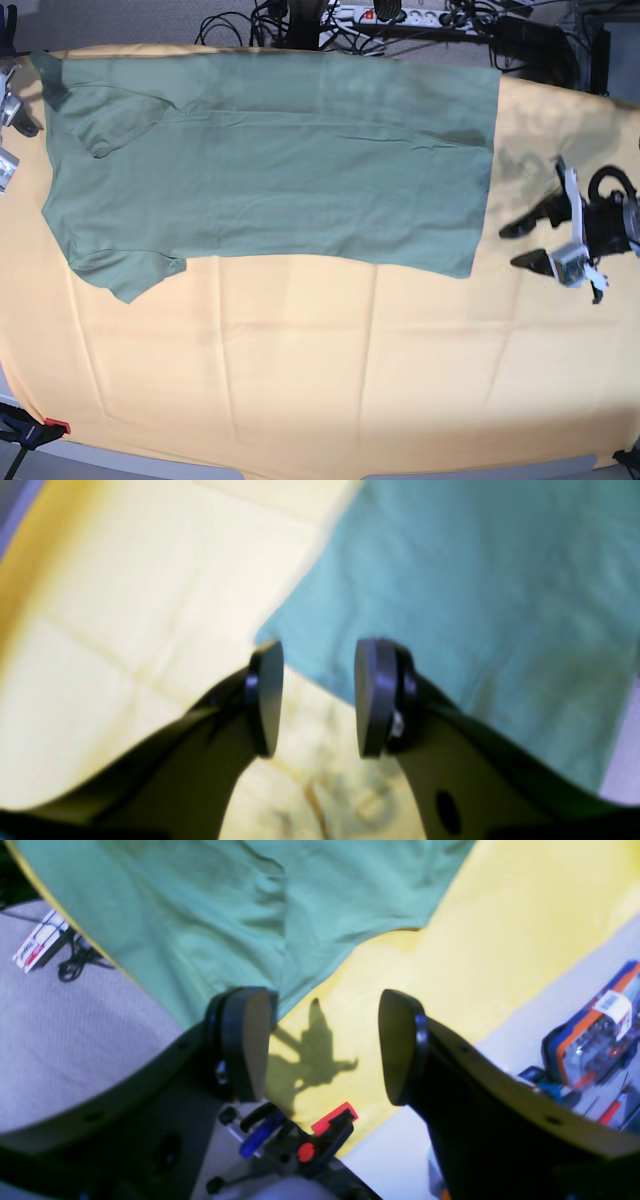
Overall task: Fold the T-shirt properly
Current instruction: 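Release the shirt and move both grippers to the hem corners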
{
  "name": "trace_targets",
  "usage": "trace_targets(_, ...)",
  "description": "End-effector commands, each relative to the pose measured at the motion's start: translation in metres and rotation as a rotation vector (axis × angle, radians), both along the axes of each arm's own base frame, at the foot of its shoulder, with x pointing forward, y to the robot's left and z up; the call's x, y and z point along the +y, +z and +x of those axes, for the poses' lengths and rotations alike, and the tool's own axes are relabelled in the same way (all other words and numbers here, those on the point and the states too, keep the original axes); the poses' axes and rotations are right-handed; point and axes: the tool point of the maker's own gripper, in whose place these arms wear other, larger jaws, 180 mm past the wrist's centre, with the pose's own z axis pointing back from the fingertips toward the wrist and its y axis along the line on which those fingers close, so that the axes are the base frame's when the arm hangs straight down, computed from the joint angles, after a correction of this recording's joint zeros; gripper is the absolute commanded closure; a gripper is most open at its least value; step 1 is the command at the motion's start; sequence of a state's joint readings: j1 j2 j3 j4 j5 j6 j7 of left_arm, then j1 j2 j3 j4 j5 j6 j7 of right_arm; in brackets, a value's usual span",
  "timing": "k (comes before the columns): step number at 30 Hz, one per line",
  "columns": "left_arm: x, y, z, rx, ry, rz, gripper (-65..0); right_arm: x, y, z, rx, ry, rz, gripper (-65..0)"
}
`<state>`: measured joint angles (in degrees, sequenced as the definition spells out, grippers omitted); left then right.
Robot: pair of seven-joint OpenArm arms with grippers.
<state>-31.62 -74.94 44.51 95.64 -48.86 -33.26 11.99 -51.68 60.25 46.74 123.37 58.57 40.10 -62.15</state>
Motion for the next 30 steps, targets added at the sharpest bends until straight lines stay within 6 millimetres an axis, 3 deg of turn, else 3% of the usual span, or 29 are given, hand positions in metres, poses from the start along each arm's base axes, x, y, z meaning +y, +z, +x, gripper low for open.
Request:
trace_targets(1, 0.010, 0.012, 0.017, -0.026, 0.063, -0.046, -25.0, -0.001, 0.007, 0.006, -0.025, 0.009, -0.010, -36.3)
trace_targets(5, 0.037, -0.010, 0.048, 0.072, 0.218, -0.164, -25.0, 0.002, 0.005, 0.005, -0.040, -0.002, 0.019, -36.3)
trace_targets(10, 0.062, -0.045, 0.072, 0.167, 0.381, -0.269, -25.0, 0.006, 0.007, 0.007, -0.055, 0.005, 0.035, -36.3)
trace_targets(13, 0.066, -0.068, 0.079, 0.203, 0.441, -0.290, -25.0, 0.005, 0.007, 0.008, -0.057, 0.005, 0.033, -36.3)
trace_targets(16, 0.055, -0.086, 0.081, 0.246, 0.452, -0.302, -25.0, 0.006, 0.008, 0.008, -0.062, 0.007, 0.039, -36.3)
trace_targets(20, 0.027, -0.105, 0.077, 0.320, 0.410, -0.296, -25.0, 0.006, 0.008, 0.008, -0.062, 0.007, 0.038, -36.3)
trace_targets(25, -0.004, -0.112, 0.077, 0.365, 0.370, -0.334, -25.0, 0.006, 0.008, 0.008, -0.062, 0.007, 0.039, -36.3)
trace_targets(30, -0.027, -0.125, 0.062, 0.492, 0.332, -0.324, -25.0, 0.010, 0.009, 0.011, -0.076, 0.014, 0.056, -36.3)
